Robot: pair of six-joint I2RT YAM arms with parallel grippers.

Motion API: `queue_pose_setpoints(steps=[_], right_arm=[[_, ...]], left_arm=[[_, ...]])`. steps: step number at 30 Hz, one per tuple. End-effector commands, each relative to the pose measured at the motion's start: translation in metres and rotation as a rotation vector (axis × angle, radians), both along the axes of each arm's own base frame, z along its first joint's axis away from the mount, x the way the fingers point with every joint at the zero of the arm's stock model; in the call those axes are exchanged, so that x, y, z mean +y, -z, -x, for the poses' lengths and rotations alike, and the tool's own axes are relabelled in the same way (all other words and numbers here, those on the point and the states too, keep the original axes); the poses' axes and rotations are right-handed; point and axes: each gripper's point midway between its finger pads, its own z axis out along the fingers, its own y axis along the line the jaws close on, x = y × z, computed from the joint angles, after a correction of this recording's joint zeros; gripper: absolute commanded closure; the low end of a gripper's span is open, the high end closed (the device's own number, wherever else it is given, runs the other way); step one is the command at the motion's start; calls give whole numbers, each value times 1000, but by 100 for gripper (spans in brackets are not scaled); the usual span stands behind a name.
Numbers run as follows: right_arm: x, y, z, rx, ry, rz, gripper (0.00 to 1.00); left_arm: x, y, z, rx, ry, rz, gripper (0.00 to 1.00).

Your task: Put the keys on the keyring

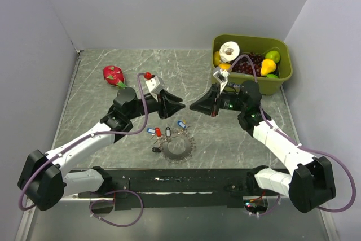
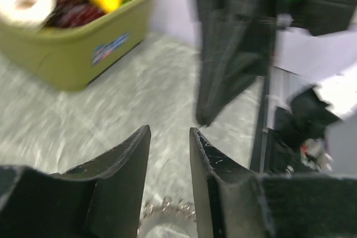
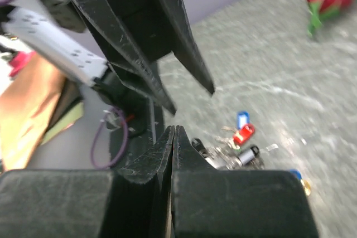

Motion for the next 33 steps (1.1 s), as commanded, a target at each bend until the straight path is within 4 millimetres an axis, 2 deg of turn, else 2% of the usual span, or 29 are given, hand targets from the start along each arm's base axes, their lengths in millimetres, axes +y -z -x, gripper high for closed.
queue_pose_setpoints(steps=[1, 2, 3, 5, 6, 7, 8, 9, 10, 12, 14, 17, 18, 23, 26, 33], right_arm=[[-8, 31, -8, 18, 105, 98, 92], [-9, 35, -9, 24, 116, 109, 89], [-8, 42, -8, 35, 120, 123, 81], [-7, 59, -9, 69, 151, 178, 73], [-6, 68, -9, 82, 158, 204, 64], [-1, 80, -1, 103, 148, 247, 60], [-1, 93, -7, 125, 193, 289, 56], [1, 101, -6, 138, 196, 312, 50], [6, 108, 0, 152, 183, 336, 48], [7, 134, -2, 217, 219, 405, 44], [9, 156, -4, 296, 239, 455, 43], [8, 189, -3, 429, 264, 526, 44], [10, 193, -3, 462, 267, 530, 46], [11, 231, 4, 606, 281, 628, 53], [5, 243, 10, 658, 304, 650, 54], [-3, 256, 16, 687, 340, 679, 53]], left_arm=[[27, 7, -41, 112, -317, 33, 61], [36, 9, -57, 173, -428, 54, 62], [45, 28, -65, 258, -507, 2, 63], [56, 43, -87, 341, -633, -68, 63], [63, 55, -95, 365, -701, -108, 62], [72, 72, -98, 408, -749, -165, 59], [77, 87, -104, 431, -788, -198, 53], [78, 97, -103, 449, -785, -217, 42], [86, 111, -103, 485, -796, -226, 36], [87, 125, -97, 538, -750, -214, 19], [100, 147, -97, 626, -757, -193, 15], [110, 176, -92, 742, -743, -205, 15], [112, 182, -92, 763, -747, -214, 16], [99, 209, -77, 865, -645, -263, 17], [91, 218, -67, 905, -582, -255, 19], [83, 234, -48, 968, -510, -267, 25]])
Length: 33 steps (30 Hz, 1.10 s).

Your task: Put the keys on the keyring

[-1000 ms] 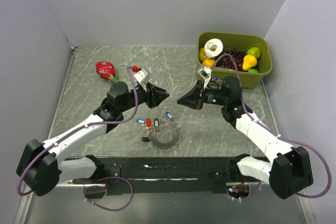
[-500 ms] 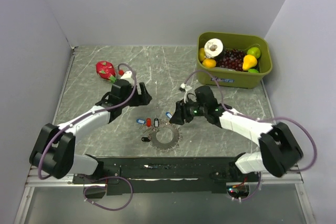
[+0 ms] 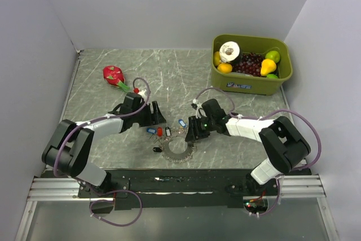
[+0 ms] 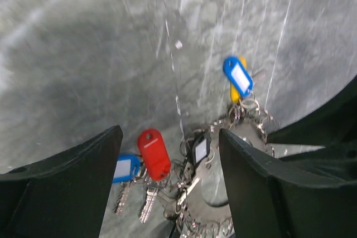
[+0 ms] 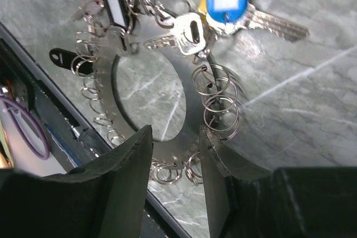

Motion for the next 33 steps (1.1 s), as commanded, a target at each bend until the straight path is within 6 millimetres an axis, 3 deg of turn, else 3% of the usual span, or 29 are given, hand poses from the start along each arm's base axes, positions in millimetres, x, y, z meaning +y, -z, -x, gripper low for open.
queue_pose_setpoints(steps=[1, 9, 16, 19, 26, 30, 33], right_arm=[[-6, 8, -1, 1, 40, 41, 53], [-11, 5, -30, -95, 71, 125, 52], [-5, -67, -51, -335, 61, 37, 41], [-3, -82, -59, -406, 43, 25, 39], [23, -81, -76, -455, -83, 43, 43], [35, -57, -88, -399, -106, 106, 50], [45, -50, -93, -389, -120, 120, 53]], left_arm=[[-20, -4, 12, 18, 73, 87, 26], [-37, 2, 25, 47, 108, 117, 30], [-31, -11, 16, -9, 67, 100, 28], [-30, -23, 11, -43, 57, 110, 28], [-27, -53, -1, -89, 53, 180, 26], [-21, -66, -6, -105, 38, 215, 25], [-18, -70, -7, -111, 34, 226, 24]])
